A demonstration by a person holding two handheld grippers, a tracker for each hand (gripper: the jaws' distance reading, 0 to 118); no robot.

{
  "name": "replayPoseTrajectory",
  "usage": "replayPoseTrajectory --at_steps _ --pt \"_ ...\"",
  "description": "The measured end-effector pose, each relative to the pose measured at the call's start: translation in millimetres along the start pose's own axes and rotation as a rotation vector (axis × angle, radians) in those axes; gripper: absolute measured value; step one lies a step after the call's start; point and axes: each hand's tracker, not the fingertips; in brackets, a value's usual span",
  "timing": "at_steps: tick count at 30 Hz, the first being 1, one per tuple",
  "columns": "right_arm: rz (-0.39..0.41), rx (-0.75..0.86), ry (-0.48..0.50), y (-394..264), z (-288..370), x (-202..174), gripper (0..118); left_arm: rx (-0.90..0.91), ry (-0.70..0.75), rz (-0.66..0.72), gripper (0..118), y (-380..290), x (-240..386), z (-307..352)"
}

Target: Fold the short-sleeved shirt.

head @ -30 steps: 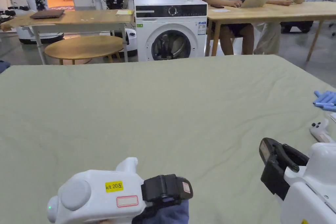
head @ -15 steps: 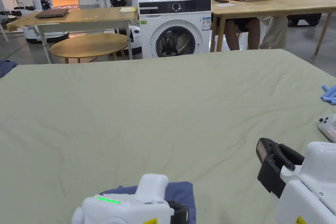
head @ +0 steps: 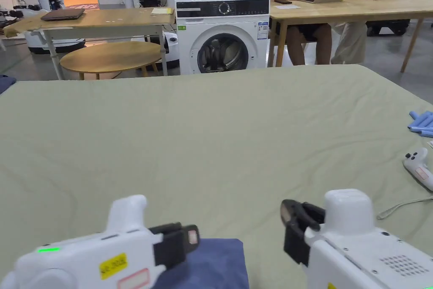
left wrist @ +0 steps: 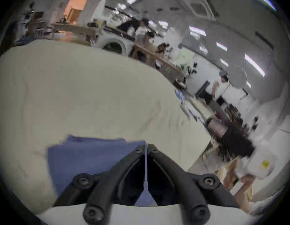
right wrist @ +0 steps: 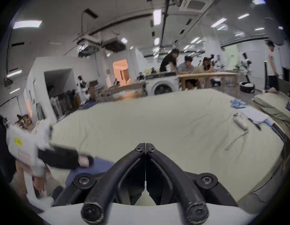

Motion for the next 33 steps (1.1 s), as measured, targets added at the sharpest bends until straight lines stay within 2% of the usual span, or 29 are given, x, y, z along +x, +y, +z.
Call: replayPoseTrajectory --at_steps 6,8,10,11,12,13,14,15,17,18,21,23,25,26,28,29,31,33 --pt "-0.049 -0.366 0.159 -30.4 -71.4 -28.5 0 0.113 -0.013 0.231 0 -2.5 -62.6 69.3" --pt "-0.064 -0.474 0.175 -42.9 -92.3 -33.0 0 0.113 0.044 0.261 0 -12.0 -77.3 81.7" --pt "-0.025 -0.551 0.129 -55.8 -106.8 -37.3 0 0.088 0.106 0.289 0 -22.0 -92.9 88.5" --pt "-0.012 -0.541 0.121 -57.3 -109.3 -37.9 0 0.064 0.116 0.308 4 -27.1 -99.4 89.4" --pt "-0.02 -0.524 0.131 -53.8 -108.8 -36.9 0 0.045 0.117 0.331 17 -32.1 -107.2 89.0" --pt "-0.02 -0.53 0.132 -49.6 -108.1 -36.3 0 0.026 0.097 0.359 36 -36.3 -114.4 87.6" --pt "-0.022 -0.545 0.136 -47.1 -108.0 -35.9 0 0.01 0.064 0.396 44 -40.2 -122.4 84.0" --pt "-0.017 -0.555 0.141 -46.0 -109.5 -35.0 0 -0.01 0.03 0.446 44 -42.8 -131.0 78.0" --pt "-0.004 -0.563 0.148 -45.6 -111.1 -34.6 0 -0.044 -0.06 0.548 96 -49.5 -144.8 59.9" --pt "-0.001 -0.563 0.149 -46.4 -110.1 -34.8 0 -0.056 -0.098 0.604 109 -53.7 -148.9 50.0" --pt "0.004 -0.557 0.157 -47.7 -110.8 -33.1 0 -0.146 -0.206 0.706 109 -62.1 -156.6 14.8" --pt "-0.016 -0.552 0.166 -50.1 -109.8 -29.1 0 -0.149 -0.321 0.714 109 -65.1 -160.1 -0.9" --pt "-0.042 -0.547 0.176 -50.6 -109.1 -25.4 0 -0.197 -0.362 0.7 106 -61.4 -154.7 -12.9" --pt "-0.051 -0.544 0.179 -51.8 -109.1 -24.4 0 -0.199 -0.351 0.706 95 -60.6 -153.1 -21.1" --pt "-0.064 -0.538 0.181 -52.0 -107.9 -23.3 0 -0.227 -0.269 0.716 37 -61.3 -153.2 -31.8" --pt "-0.066 -0.535 0.18 -51.7 -107.1 -23.1 0 -0.252 -0.201 0.716 28 -64.1 -156.7 -36.6" --pt "-0.076 -0.525 0.188 -50.2 -104.4 -21.3 0 -0.232 -0.3 0.782 25 -67.8 -165.9 -33.6" --pt "-0.122 -0.505 0.216 -45.3 -100.6 -18.5 0 -0.225 -0.31 0.778 23 -62.9 -168.6 -24.5"
